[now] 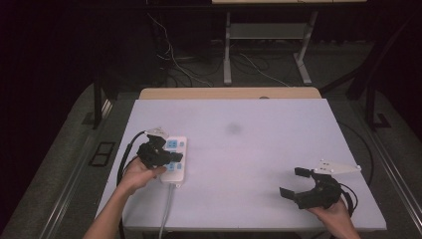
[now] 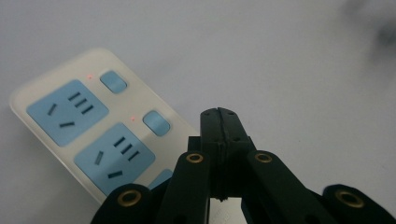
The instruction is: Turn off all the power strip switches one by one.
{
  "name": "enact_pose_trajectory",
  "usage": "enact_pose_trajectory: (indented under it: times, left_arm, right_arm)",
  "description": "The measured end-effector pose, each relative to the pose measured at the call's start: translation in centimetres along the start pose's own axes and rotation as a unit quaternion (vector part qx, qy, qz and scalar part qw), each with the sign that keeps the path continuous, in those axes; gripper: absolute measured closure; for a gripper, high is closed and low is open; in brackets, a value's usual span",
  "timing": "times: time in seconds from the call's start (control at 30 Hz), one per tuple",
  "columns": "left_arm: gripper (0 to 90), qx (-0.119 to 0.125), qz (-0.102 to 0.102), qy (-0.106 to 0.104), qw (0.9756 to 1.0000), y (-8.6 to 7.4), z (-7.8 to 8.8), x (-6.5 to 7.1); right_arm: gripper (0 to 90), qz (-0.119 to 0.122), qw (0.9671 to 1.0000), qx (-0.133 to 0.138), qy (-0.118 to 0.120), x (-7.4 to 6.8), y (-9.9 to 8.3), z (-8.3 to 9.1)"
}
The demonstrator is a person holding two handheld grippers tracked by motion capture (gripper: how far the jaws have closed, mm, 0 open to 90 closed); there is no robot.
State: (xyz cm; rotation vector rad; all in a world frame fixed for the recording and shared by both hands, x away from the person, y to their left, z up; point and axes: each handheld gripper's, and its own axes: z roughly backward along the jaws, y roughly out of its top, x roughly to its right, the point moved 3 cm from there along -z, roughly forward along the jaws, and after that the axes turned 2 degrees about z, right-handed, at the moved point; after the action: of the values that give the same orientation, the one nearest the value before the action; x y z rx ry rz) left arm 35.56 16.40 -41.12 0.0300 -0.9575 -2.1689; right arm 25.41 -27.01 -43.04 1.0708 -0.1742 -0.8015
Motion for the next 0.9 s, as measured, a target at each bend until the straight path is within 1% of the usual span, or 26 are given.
enact_pose_trajectory:
  times: [0.17,0.2,0.4,0.47,0.57,0.63,0.77,0.9]
  left_arm:
    - [89.4,-0.002,-0.01,0.001,0.9999,1.1,0.5,0.2]
    - [89.4,-0.006,-0.015,0.003,0.9999,1.2,0.5,0.2]
    - [89.3,-0.01,-0.023,0.014,0.9996,2.0,0.8,0.0]
    - [89.3,-0.012,-0.024,0.018,0.9995,2.2,0.8,-0.1]
    - [89.3,-0.013,-0.024,0.018,0.9995,2.4,0.8,-0.3]
    - [89.3,-0.019,-0.025,0.019,0.9993,2.5,0.7,-0.5]
    - [89.3,-0.022,-0.023,0.021,0.9993,2.6,0.4,-0.9]
    - [89.3,-0.026,-0.025,0.022,0.9991,2.6,-0.1,-1.2]
  right_arm:
    - [0.5,0.0,1.0,0.0,0.0,0.0,0.0,0.0]
    - [0.5,0.0,1.0,0.0,0.0,0.0,0.0,0.0]
    - [0.5,0.001,1.0,0.0,0.0,0.0,0.0,0.0]
    - [0.5,0.001,1.0,0.001,-0.001,0.0,0.0,0.0]
    - [0.5,0.0,1.0,0.002,-0.001,0.0,0.1,0.0]
    - [0.5,0.001,1.0,0.001,-0.001,0.0,0.1,0.0]
    - [0.5,0.002,1.0,0.001,-0.001,0.0,0.1,0.0]
    - [0.5,0.001,1.0,0.002,-0.001,0.1,0.1,0.0]
